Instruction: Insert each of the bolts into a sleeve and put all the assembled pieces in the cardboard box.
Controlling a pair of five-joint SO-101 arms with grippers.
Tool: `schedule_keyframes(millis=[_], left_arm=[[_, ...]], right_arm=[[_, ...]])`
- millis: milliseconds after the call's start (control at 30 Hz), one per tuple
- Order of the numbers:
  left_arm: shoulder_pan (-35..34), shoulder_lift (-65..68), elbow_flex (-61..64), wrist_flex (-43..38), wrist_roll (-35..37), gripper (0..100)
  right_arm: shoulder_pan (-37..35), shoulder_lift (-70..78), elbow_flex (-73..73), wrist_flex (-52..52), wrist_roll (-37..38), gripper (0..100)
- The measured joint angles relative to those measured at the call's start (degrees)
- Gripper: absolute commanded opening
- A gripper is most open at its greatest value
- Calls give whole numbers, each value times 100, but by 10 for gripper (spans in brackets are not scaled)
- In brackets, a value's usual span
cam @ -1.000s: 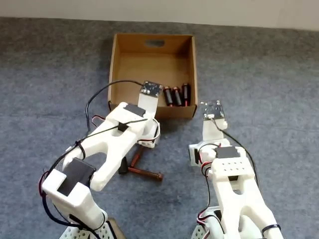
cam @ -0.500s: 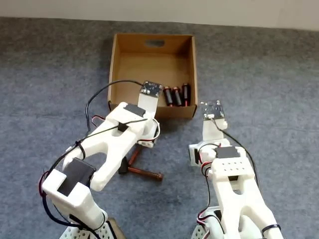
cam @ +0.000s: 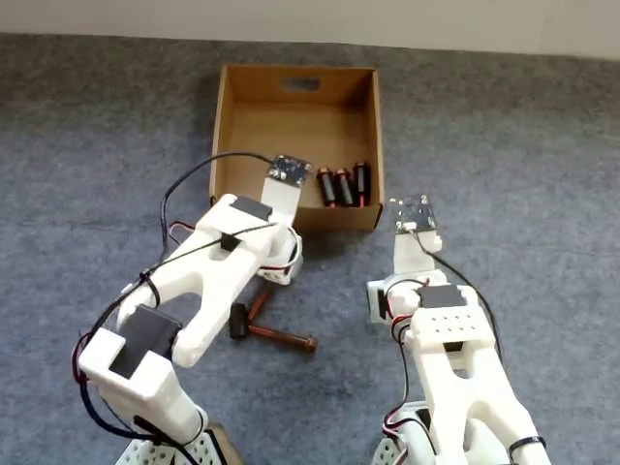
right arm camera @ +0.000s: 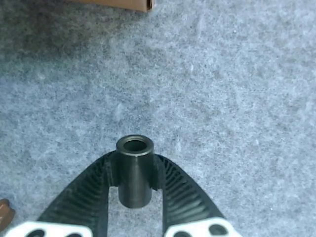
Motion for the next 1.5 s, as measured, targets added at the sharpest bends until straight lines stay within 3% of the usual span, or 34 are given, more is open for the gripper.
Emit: schedule_keyframes(millis=[600, 767, 1233, 1500], left_arm=[[9, 0, -18, 273, 0, 143], [26, 0, 35, 141, 0, 56], [97, 0, 44, 0, 0, 7], [44, -1301, 1011, -343, 0, 7]], right_arm=[[0, 0, 0, 0, 0, 6], [0, 0, 0, 0, 0, 6], [0, 0, 0, 0, 0, 6], [0, 0, 0, 0, 0, 6]])
